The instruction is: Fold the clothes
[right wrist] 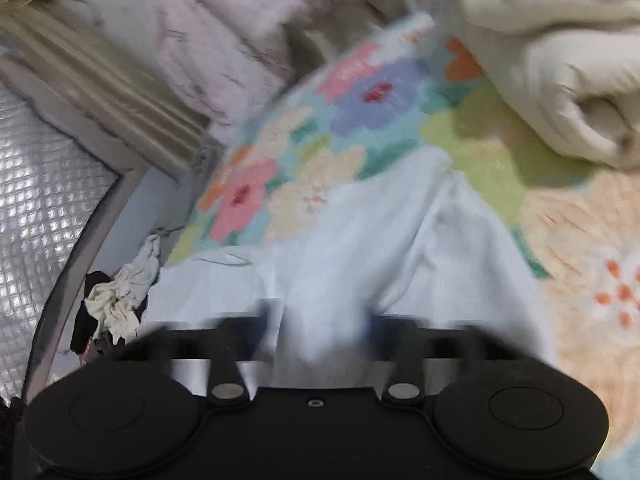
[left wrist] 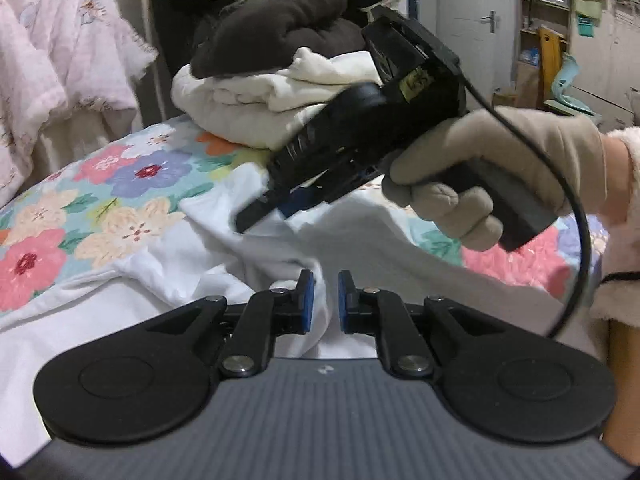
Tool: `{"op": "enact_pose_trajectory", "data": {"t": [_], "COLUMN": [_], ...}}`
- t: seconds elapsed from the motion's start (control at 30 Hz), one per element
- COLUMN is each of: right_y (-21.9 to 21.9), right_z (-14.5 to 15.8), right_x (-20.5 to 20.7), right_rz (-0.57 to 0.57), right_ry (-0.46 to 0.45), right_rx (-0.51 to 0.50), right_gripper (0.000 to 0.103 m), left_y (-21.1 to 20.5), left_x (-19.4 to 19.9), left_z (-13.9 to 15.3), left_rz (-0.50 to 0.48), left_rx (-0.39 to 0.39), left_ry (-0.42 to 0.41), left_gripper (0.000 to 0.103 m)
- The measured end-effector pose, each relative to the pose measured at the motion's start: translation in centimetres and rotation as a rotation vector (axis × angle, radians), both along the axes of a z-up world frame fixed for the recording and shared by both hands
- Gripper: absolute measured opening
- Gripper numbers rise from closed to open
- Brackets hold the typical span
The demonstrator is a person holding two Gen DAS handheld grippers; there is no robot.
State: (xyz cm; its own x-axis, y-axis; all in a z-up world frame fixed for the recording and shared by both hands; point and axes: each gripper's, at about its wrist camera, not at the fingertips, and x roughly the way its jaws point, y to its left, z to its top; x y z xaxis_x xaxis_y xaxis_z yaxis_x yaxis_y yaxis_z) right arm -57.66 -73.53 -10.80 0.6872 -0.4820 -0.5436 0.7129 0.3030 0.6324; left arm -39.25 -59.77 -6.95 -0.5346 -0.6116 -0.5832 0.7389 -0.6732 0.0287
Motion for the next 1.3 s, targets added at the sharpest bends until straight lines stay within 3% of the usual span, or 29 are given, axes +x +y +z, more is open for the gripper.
{"op": "enact_pose_trajectory", "data": {"t": [0.13,0.2,0.27,0.4,0.47,0.57,0.67,0.8,0.93,0.97,1.03,1.17,1.3], "right_y": [1.0,2.0,3.1,7.7,9.9,11.6,11.5,10.4,9.5,9.4,9.1,8.3,7.7], "right_z": [2.2,3.9,5.3,5.6,5.3,3.6,4.0,5.2,5.2,5.0,4.2,2.4,1.3], "right_x": [0.4,0.3,0.9,3.4,4.6,5.4,5.2,3.4,1.5,1.2,1.3,1.5,1.1], "right_rz": [0.066,0.122,0.214,0.485,0.620,0.734,0.718,0.587,0.479,0.465,0.436,0.373,0.324], "right_ry": [0.002,-0.027,-0.046,0.003,0.026,0.066,0.081,0.017,0.014,0.026,0.054,0.106,0.139], "right_rx": [-0.097,-0.135,-0.128,-0.101,-0.085,-0.042,-0.026,-0.012,0.001,0.003,0.022,0.065,0.085], "right_gripper": [0.009,0.009,0.009,0.009,0.011,0.014,0.015,0.034,0.034,0.035,0.039,0.042,0.042], "left_y": [-0.1,0.0,0.0,-0.2,-0.2,1.1,1.8,1.9,1.6,1.4,1.5,3.2,6.2], "left_x": [2.9,4.8,7.0,10.9,11.6,11.1,10.9,10.9,11.0,10.8,10.0,8.8,11.4], "left_z": [1.6,2.4,2.9,2.2,1.6,1.6,1.0,-0.9,-2.5,-2.8,-3.0,-2.2,-0.1], "left_rz": [0.124,0.200,0.276,0.394,0.382,0.362,0.320,0.339,0.337,0.311,0.252,0.283,0.443], "left_rx": [0.005,0.012,0.037,0.147,0.182,0.122,0.155,0.231,0.285,0.311,0.298,0.252,0.156], "left_ry": [0.105,0.179,0.273,0.451,0.483,0.376,0.363,0.325,0.318,0.333,0.309,0.243,0.241], "left_gripper": [0.023,0.041,0.043,0.050,0.046,0.046,0.048,0.053,0.055,0.051,0.006,0.002,0.003]}}
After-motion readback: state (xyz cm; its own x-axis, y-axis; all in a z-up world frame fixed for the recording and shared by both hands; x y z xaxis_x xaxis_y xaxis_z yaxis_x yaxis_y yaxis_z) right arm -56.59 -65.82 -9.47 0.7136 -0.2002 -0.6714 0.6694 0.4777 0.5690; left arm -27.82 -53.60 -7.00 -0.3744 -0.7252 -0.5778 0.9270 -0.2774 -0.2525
